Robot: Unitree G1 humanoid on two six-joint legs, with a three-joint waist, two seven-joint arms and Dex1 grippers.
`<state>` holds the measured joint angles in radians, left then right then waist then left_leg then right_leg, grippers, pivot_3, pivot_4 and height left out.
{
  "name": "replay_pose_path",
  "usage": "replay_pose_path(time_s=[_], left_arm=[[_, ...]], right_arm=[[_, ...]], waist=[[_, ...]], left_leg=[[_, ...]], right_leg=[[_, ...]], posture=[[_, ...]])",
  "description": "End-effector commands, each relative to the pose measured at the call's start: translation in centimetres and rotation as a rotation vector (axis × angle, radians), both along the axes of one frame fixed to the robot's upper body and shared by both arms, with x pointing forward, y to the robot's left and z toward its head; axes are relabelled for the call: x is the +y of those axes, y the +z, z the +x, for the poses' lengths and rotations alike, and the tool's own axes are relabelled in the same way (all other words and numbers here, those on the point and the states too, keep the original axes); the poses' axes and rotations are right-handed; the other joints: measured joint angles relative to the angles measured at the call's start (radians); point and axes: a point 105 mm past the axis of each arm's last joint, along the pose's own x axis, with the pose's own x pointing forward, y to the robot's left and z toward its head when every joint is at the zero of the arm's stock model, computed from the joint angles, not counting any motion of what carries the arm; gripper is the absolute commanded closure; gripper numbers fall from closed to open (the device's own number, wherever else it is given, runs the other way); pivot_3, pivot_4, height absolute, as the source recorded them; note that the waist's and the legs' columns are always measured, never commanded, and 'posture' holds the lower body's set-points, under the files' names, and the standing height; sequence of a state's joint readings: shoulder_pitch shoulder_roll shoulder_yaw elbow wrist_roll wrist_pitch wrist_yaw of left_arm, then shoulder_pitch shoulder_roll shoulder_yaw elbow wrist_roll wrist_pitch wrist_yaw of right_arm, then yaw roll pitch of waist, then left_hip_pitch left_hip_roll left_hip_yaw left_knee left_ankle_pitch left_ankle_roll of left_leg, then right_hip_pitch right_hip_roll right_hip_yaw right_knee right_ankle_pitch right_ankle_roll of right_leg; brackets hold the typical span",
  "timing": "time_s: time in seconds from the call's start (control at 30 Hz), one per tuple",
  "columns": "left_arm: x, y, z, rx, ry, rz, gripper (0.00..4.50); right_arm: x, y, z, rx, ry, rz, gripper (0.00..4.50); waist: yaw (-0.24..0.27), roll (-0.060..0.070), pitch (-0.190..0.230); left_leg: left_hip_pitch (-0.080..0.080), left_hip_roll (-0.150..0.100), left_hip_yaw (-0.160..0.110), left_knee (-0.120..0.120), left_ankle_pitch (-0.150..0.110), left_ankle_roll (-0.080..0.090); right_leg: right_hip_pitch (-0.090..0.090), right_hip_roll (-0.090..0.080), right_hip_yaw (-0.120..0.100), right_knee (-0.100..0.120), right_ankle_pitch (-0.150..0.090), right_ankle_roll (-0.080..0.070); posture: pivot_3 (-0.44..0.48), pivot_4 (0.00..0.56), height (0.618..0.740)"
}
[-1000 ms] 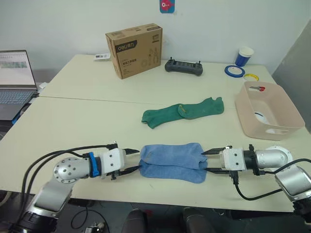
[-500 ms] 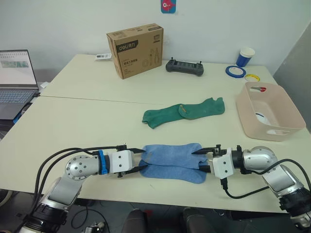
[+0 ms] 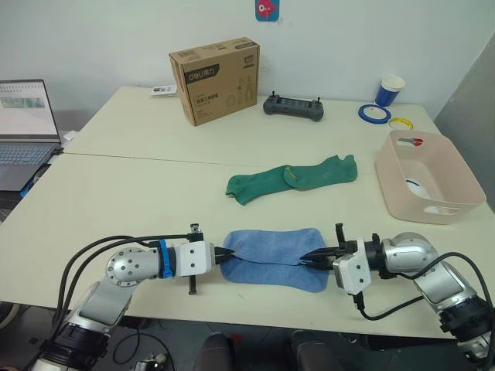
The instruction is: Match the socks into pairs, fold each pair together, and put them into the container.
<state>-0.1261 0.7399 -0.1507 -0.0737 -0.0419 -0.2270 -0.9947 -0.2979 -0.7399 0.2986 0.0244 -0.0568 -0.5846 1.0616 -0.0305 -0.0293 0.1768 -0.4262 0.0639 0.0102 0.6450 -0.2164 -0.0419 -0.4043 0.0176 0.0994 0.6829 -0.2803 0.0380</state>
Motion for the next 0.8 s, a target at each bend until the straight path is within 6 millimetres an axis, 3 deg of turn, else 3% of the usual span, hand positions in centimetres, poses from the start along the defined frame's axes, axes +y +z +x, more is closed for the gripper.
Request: replay_pose_path(time_s=[0.03,0.2,0.3,0.5,0.8], left_arm=[[-0.3,1.0,0.3,-0.034,-0.016,-0.035,4.5],[0.1,1.9,1.1,-0.024,0.01,-0.067,4.5],[0.2,3.3,1.2,0.082,0.043,-0.19,4.5],[0.6,4.4,1.4,0.258,0.066,-0.252,4.5],[0.7,7.6,1.7,0.311,0.057,-0.301,4.5]], right_arm=[[0.1,1.8,0.6,-0.05,0.0,0.059,4.49],[0.1,3.1,1.3,-0.011,-0.039,0.128,4.49],[0.3,4.5,1.5,0.127,-0.098,0.221,4.49],[0.7,6.7,2.3,0.332,-0.184,0.352,4.49],[0.7,9.5,2.0,0.5,-0.202,0.384,4.49]], waist=[[0.0,0.0,0.0],[0.0,0.0,0.0],[0.0,0.0,0.0],[-0.002,0.0,0.0],[-0.002,0.0,0.0]], left_leg=[[0.0,0.0,0.0,0.0,0.0,0.0],[0.0,0.0,0.0,0.0,0.0,0.0],[0.0,0.0,0.0,0.0,0.0,0.0],[0.001,0.0,-0.002,0.001,0.0,0.0],[0.001,0.0,-0.003,0.0,0.0,0.0]], right_leg=[[0.0,0.0,0.0,0.0,0.0,0.0],[0.0,0.0,0.0,0.0,0.0,0.0],[0.0,0.0,0.0,0.001,0.0,0.0],[0.0,0.001,-0.001,0.006,0.0,0.0],[0.0,0.002,-0.001,0.006,-0.001,0.0]], posture=[[0.0,0.15,0.74],[0.0,0.15,0.74],[0.0,0.15,0.74],[0.0,0.15,0.74],[0.0,0.15,0.74]])
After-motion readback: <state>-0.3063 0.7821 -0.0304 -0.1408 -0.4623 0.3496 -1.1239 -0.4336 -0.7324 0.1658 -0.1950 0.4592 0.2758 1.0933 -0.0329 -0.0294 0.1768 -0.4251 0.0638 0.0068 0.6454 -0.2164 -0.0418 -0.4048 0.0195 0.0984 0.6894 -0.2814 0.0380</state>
